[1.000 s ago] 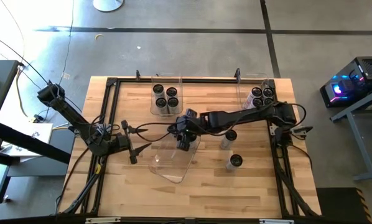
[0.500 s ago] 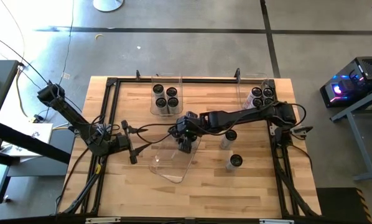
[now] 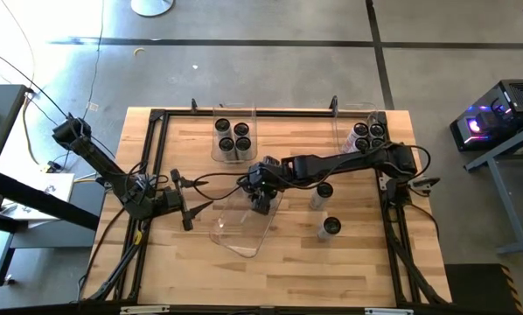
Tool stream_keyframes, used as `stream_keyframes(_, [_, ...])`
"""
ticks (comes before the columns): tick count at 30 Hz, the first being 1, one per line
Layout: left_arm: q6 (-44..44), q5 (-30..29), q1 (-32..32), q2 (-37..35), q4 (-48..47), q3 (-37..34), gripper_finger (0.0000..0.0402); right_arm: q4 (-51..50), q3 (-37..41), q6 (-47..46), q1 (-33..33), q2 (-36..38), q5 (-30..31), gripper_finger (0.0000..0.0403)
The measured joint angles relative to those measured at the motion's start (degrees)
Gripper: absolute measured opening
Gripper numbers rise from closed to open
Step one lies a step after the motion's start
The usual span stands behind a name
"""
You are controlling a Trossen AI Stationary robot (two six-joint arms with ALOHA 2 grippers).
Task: Sort soda cans
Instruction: Adjust the white/blue soda cans, then put the white/blue soda can into the bottom center transparent bin
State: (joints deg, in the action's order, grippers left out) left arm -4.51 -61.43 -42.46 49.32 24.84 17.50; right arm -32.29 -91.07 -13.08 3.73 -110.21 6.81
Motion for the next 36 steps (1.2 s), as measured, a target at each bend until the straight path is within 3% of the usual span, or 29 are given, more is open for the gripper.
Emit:
stream_keyframes(20, [1.53,0.00,0.00,0.00,-1.22,0.00,0.0278,-0.04,-0.21,-2.39,-1.52,0.00,-0.99,0.0307])
stream_keyframes(27, [2.43,0.51,0.00,0.02,-1.26,0.00,0.0278,-6.19,-6.63,-1.92,-1.38,0.09,-0.72,0.0307])
stream_keyframes(30, [2.55,1.55,0.00,0.01,-1.29,0.00,0.0278,-11.45,-10.13,-1.90,-0.37,0.07,1.60,0.0307])
stream_keyframes(36, [4.41,2.39,0.00,0.01,-1.45,0.00,0.0278,-25.61,-16.44,-3.40,4.02,0.09,12.84,0.0307])
